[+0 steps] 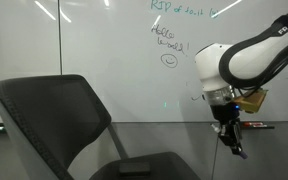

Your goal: Use the marker on the chair to draw a smiley face on the whiteboard

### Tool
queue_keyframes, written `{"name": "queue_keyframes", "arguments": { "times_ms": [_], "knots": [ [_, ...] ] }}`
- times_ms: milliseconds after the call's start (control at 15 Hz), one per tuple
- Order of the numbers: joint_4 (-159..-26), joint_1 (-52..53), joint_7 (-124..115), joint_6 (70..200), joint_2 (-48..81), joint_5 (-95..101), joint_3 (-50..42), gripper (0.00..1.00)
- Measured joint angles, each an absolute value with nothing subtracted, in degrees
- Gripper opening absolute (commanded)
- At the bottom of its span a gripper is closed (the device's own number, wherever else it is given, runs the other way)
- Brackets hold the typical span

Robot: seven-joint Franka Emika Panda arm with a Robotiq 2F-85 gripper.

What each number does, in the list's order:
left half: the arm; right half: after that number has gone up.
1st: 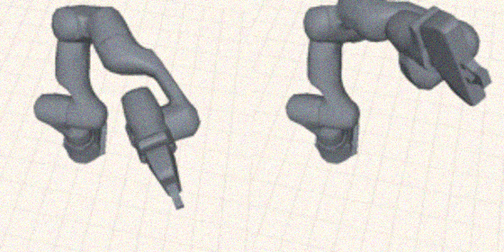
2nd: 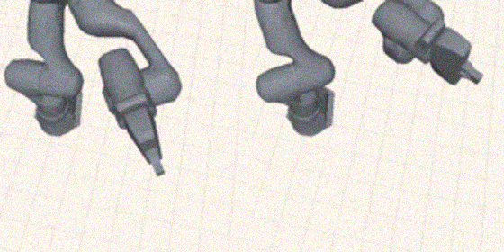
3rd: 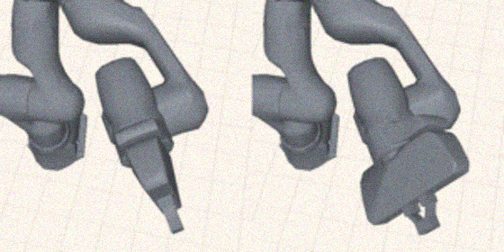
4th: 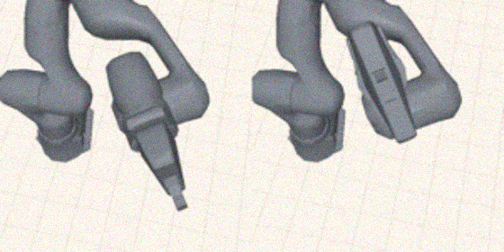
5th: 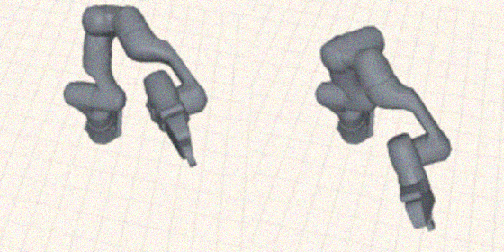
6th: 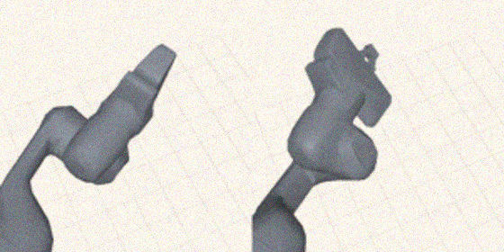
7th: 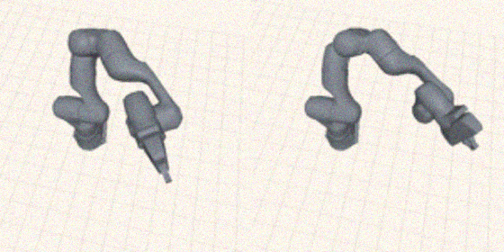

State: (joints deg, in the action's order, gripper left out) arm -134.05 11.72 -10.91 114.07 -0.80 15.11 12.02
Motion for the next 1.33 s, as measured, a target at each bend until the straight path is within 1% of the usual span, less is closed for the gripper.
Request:
{"name": "queue_keyframes", "arguments": {
  "times_ms": [533,933,1333],
  "knots": [
    [-135.1,17.8,-13.1,121.8,9.4,15.2,16.6,0.08],
    [-129.5,22.3,-17.4,127.3,17.1,20.1,16.6,0.08],
    [-124.2,26.1,-20.7,128.4,24.2,23.6,14.7,0.09]
  ]
}}
